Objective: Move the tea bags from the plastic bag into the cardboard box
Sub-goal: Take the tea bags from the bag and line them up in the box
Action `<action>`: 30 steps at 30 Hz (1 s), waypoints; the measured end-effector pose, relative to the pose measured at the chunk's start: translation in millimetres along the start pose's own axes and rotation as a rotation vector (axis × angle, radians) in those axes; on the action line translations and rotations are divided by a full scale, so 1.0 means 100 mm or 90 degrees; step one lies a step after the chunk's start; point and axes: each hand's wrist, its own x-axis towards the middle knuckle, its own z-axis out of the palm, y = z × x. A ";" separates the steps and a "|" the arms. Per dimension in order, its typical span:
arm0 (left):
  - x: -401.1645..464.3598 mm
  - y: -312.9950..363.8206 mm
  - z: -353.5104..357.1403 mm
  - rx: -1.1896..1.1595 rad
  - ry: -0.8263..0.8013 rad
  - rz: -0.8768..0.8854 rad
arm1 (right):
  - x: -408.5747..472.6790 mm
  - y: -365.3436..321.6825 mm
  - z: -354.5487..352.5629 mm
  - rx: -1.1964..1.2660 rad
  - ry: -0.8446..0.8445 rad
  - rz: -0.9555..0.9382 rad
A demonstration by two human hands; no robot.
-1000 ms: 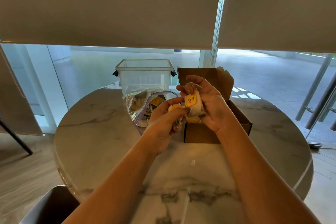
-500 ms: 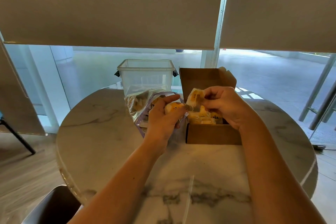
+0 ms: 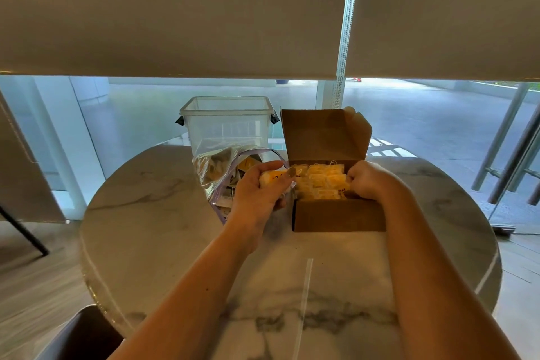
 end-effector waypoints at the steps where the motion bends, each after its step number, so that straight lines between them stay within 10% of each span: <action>1: 0.00 -0.01 0.00 -0.004 -0.006 -0.009 | 0.03 -0.01 0.03 0.016 0.009 0.009; 12: 0.01 -0.03 0.01 0.010 -0.059 0.011 | -0.10 -0.11 -0.02 0.129 0.227 -0.102; 20: -0.01 -0.05 0.00 0.042 -0.108 0.056 | -0.59 -0.59 -0.06 0.424 -0.076 -0.198; 30: 0.00 -0.05 -0.01 -0.010 -0.117 0.019 | -0.45 -0.49 -0.04 0.523 0.089 -0.172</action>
